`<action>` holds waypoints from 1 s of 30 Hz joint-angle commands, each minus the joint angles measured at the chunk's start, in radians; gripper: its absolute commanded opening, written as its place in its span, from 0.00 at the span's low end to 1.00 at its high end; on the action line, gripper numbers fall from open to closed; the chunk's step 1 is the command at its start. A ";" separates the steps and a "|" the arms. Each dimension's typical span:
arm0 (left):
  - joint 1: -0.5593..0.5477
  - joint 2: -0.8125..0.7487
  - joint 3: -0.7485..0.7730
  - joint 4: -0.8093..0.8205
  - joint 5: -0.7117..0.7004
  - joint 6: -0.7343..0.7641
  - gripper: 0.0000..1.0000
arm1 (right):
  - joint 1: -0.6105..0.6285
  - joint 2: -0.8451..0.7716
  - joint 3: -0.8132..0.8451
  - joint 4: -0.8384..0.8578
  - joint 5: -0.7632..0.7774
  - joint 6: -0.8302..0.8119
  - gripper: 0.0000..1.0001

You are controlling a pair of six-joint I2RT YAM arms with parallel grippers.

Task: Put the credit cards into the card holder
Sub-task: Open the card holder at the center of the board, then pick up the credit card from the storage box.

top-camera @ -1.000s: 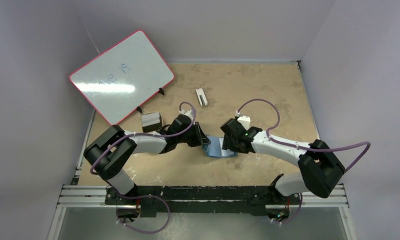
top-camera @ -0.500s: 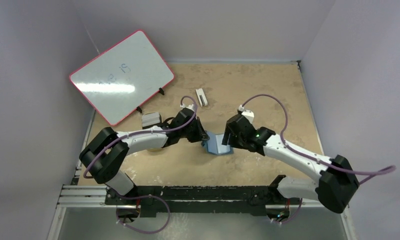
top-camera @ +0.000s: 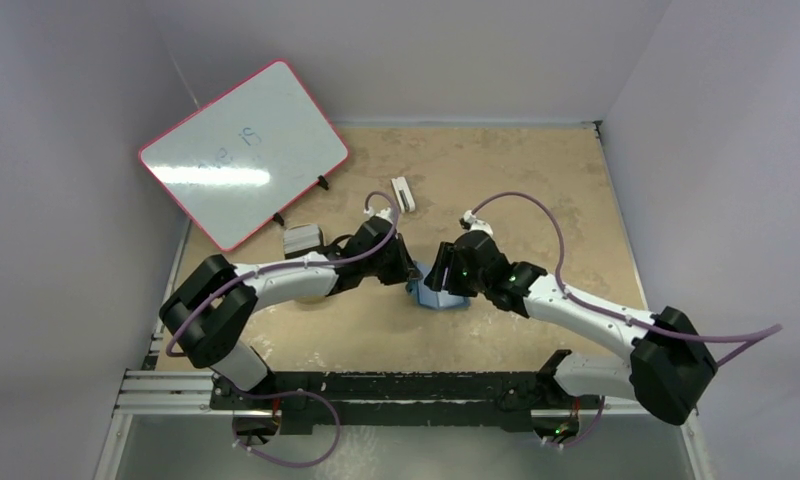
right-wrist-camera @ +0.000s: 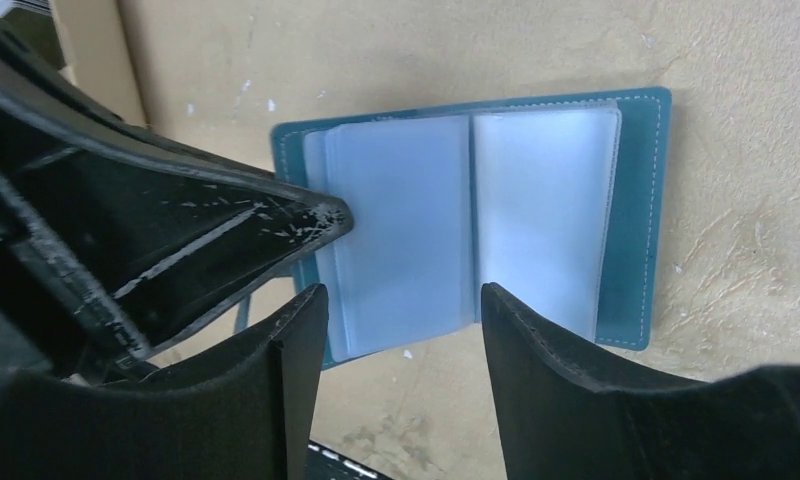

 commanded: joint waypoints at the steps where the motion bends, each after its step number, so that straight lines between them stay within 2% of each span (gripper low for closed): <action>1: -0.003 -0.010 -0.039 0.121 -0.002 -0.018 0.05 | 0.000 0.049 -0.009 0.064 0.006 -0.003 0.62; 4: 0.001 0.001 -0.058 0.120 -0.017 -0.019 0.16 | -0.001 0.145 0.003 0.064 -0.003 -0.004 0.63; 7: 0.005 -0.012 -0.068 0.098 -0.045 -0.013 0.26 | 0.001 0.216 0.036 0.041 0.072 0.001 0.69; 11: 0.025 -0.037 -0.055 0.009 -0.102 -0.003 0.34 | 0.004 0.302 0.105 -0.031 0.110 -0.005 0.71; 18: 0.076 -0.150 0.008 -0.195 -0.232 0.070 0.54 | 0.024 0.344 0.146 -0.071 0.145 -0.020 0.70; 21: 0.110 -0.192 0.082 -0.339 -0.328 0.127 0.58 | 0.047 0.375 0.175 -0.100 0.166 -0.016 0.69; 26: 0.164 -0.239 0.199 -0.571 -0.527 0.244 0.58 | 0.084 0.413 0.226 -0.148 0.202 -0.004 0.68; 30: 0.190 -0.221 0.284 -0.717 -0.630 0.501 0.59 | 0.090 0.412 0.233 -0.141 0.194 -0.020 0.68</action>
